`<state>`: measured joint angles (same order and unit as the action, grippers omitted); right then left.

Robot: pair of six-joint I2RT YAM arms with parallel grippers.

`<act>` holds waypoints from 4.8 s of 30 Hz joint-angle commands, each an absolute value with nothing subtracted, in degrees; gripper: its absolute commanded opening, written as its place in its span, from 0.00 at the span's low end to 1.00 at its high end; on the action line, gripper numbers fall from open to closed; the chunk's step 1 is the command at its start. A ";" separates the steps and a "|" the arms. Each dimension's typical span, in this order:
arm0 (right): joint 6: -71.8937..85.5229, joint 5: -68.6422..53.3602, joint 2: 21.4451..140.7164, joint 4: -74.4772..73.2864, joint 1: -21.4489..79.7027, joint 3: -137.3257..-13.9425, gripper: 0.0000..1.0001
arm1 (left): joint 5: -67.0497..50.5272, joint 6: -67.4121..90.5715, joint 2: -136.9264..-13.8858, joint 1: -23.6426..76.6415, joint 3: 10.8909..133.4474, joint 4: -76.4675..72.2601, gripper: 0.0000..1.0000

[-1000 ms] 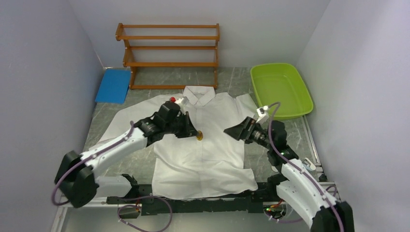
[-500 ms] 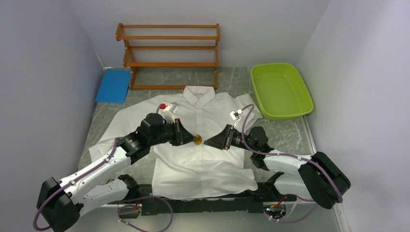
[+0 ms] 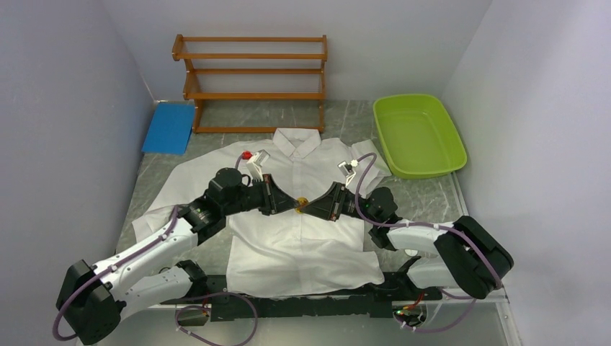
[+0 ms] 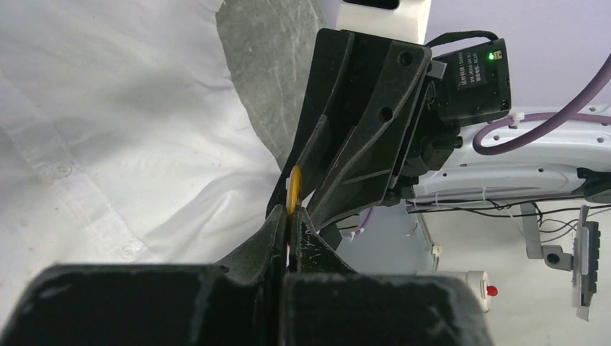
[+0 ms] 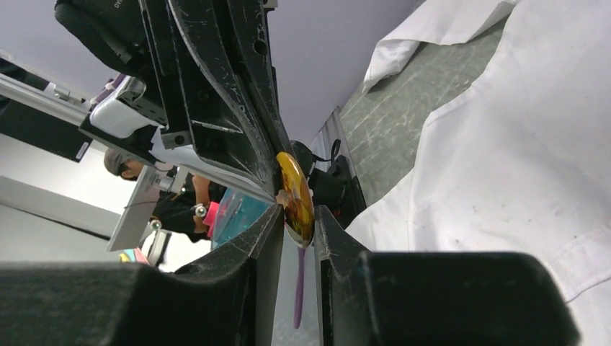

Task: Pin the brooch onto the clothing
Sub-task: Pick up the brooch from the center of the board, then adjust the brooch.

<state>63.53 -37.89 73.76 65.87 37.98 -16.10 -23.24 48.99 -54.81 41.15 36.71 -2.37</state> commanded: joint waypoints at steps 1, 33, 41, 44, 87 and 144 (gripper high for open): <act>64.79 -38.44 74.94 75.07 38.28 -18.39 0.25 | -25.98 50.49 -56.35 41.03 35.46 -8.38 0.03; 14.99 -8.55 46.09 3.73 41.59 -29.16 0.00 | -25.85 51.72 -56.66 27.39 36.98 10.71 0.95; -1.25 17.65 59.57 0.43 64.38 -39.19 0.00 | -24.48 50.57 -51.31 20.18 39.97 24.18 0.95; -10.05 31.11 64.61 3.50 71.82 -41.66 0.00 | -24.43 49.45 -49.36 19.60 41.30 26.47 0.95; -114.40 39.77 91.36 98.27 83.82 -26.10 0.00 | -40.99 65.10 -50.98 29.20 33.82 -13.91 0.54; -79.86 45.94 80.77 72.21 84.04 -30.52 1.00 | -22.11 43.40 -38.15 30.40 41.22 15.83 0.03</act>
<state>-95.57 44.53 88.64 82.65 84.05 -27.62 -29.34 53.15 -40.88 30.26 36.29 4.73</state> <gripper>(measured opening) 0.994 0.043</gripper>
